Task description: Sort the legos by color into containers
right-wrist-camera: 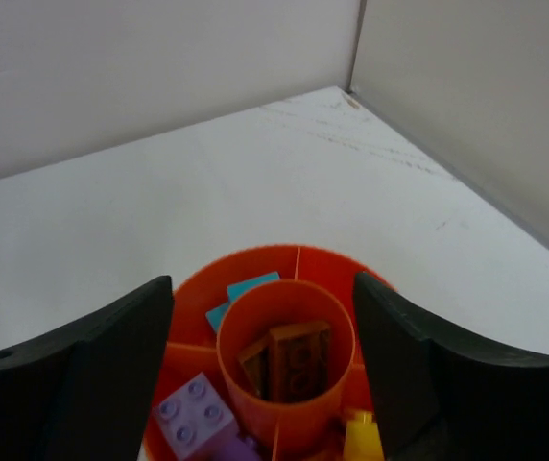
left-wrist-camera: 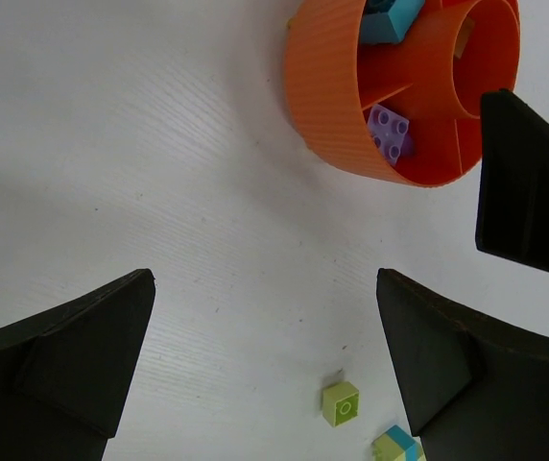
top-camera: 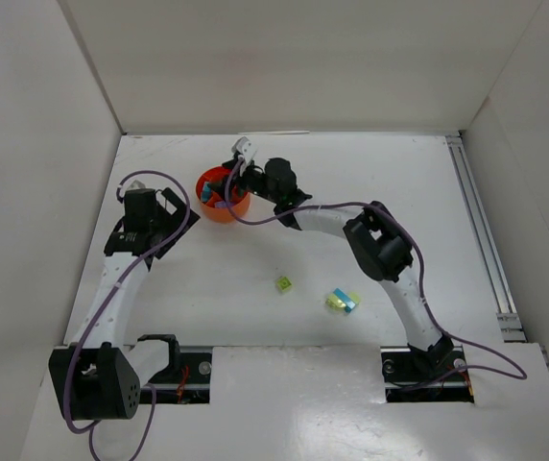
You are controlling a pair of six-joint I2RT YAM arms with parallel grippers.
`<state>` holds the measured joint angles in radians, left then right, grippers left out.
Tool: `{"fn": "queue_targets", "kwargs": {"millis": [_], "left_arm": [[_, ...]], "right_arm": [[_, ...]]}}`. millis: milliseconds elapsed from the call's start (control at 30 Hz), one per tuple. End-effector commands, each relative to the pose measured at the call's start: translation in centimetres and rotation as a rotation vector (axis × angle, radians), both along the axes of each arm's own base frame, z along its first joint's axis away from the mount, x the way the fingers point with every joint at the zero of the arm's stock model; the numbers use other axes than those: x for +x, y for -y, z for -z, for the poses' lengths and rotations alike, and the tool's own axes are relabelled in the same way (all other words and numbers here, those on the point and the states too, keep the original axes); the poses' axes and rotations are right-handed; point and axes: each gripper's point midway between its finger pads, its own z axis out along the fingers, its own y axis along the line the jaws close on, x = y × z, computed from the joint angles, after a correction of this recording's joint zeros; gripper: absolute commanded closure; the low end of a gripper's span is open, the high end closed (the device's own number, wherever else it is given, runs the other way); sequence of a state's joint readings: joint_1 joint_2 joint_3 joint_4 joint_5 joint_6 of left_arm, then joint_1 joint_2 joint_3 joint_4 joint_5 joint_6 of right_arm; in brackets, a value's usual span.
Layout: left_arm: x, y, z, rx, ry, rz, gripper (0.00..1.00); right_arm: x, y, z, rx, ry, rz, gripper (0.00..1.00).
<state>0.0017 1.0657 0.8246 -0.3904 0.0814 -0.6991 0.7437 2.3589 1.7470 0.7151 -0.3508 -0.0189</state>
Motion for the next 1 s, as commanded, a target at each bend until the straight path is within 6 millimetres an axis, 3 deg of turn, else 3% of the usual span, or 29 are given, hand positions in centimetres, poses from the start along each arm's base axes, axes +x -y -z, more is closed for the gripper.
{"fn": "queue_targets", "kwargs": {"millis": [0, 100, 133, 200, 267, 300, 333, 400, 433, 467, 500, 567, 633, 733, 800, 967], "left_arm": [[0.3, 0.7, -0.9, -0.009, 0.061, 0.059, 0.00], [0.4, 3.6, -1.8, 0.015, 0.099, 0.167, 0.00], [0.3, 4.5, -1.6, 0.024, 0.084, 0.193, 0.00], [-0.3, 8.1, -1.9, 0.055, 0.081, 0.274, 0.00], [-0.8, 10.5, -0.7, 0.114, 0.027, 0.310, 0.00], [-2.1, 13.6, -0.5, 0.118, 0.015, 0.395, 0.00], [-2.3, 14.9, -0.9, 0.109, 0.012, 0.410, 0.00], [-3.7, 17.8, 0.8, 0.132, -0.034, 0.495, 0.00], [-4.1, 18.7, 1.0, 0.136, -0.039, 0.510, 0.00], [-4.6, 19.3, 2.1, 0.160, -0.062, 0.534, 0.00], [-5.1, 19.9, 2.7, 0.182, -0.072, 0.554, 0.02], [-6.0, 21.8, 2.9, 0.206, -0.066, 0.596, 0.05], [-6.6, 21.9, 4.8, 0.256, -0.125, 0.613, 0.10], [-7.0, 22.1, 6.9, 0.285, -0.181, 0.622, 0.15], [-8.4, 23.9, 7.2, 0.290, -0.185, 0.684, 0.16], [-9.2, 24.7, 10.2, 0.338, -0.272, 0.680, 0.22]], "right_arm": [[0.5, 3.8, -8.7, 0.109, 0.103, 0.093, 0.18], [0.4, 9.0, -10.2, 0.109, 0.078, 0.199, 0.03], [-0.9, 11.2, -10.4, 0.092, 0.059, 0.226, 0.00], [-0.9, 15.0, -9.3, 0.044, -0.002, 0.324, 0.00], [-3.0, 18.6, -8.5, -0.007, -0.082, 0.390, 0.00], [-3.3, 21.2, -5.3, -0.115, -0.189, 0.482, 0.00], [-3.7, 23.7, -4.0, -0.158, -0.259, 0.560, 0.00], [-5.8, 28.6, -2.9, -0.209, -0.341, 0.689, 0.00], [-7.3, 30.8, -0.8, -0.280, -0.415, 0.733, 0.00], [-8.4, 33.5, -2.2, -0.236, -0.424, 0.789, 0.00], [-9.8, 35.1, -0.3, -0.272, -0.461, 0.809, 0.00], [-11.9, 38.4, 0.9, -0.296, -0.519, 0.883, 0.00], [-14.3, 40.7, 0.9, -0.301, -0.525, 0.928, 0.00], [-16.1, 42.9, 0.4, -0.279, -0.508, 0.981, 0.00], [-16.9, 43.7, 0.3, -0.278, -0.507, 1.004, 0.00], [-17.8, 45.0, -0.4, -0.262, -0.488, 1.046, 0.00]]}}
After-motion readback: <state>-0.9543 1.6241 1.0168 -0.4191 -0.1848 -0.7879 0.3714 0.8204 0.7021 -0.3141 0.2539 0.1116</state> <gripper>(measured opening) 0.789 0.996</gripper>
